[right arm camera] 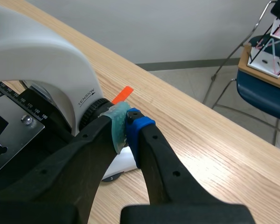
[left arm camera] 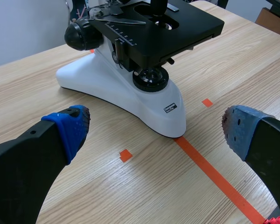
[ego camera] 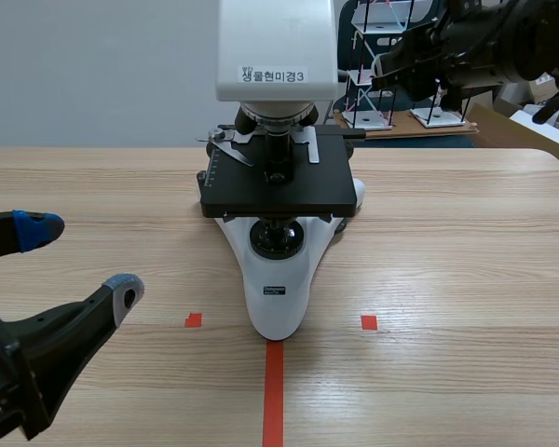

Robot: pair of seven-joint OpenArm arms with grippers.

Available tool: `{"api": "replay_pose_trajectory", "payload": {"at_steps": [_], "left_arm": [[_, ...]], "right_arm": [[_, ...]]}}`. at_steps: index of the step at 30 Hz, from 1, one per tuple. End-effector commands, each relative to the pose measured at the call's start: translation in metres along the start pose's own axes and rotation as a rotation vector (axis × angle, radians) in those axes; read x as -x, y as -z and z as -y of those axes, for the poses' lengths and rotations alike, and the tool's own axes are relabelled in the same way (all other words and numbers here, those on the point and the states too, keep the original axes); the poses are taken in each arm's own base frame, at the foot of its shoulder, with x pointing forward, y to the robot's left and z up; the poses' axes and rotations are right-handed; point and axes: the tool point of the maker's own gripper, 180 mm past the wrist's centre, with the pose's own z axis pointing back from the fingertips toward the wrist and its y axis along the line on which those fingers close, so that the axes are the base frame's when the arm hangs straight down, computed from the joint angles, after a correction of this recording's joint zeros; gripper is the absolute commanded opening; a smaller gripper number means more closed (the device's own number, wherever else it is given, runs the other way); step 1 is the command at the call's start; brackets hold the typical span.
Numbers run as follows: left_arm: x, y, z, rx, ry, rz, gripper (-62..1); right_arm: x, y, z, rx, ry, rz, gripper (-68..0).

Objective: Point at the coarse focus knob

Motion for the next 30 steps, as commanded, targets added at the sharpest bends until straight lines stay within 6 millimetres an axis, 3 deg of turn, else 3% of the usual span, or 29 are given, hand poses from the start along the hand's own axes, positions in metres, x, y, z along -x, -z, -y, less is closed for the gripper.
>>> {"api": "replay_pose_trajectory", "payload": {"at_steps": [1, 30], "left_arm": [[-0.0094, 0.0007, 0.0006, 0.0, 0.002, 0.033, -1.3], [-0.0094, 0.0007, 0.0006, 0.0, 0.002, 0.033, -1.3]], "right_arm": [[-0.0217, -0.0038, 0.0041, 0.008, -0.012, 0.05, -67.1], [-0.0194, -0.0039, 0.0062, 0.021, 0.0, 0.046, -67.1]]}}
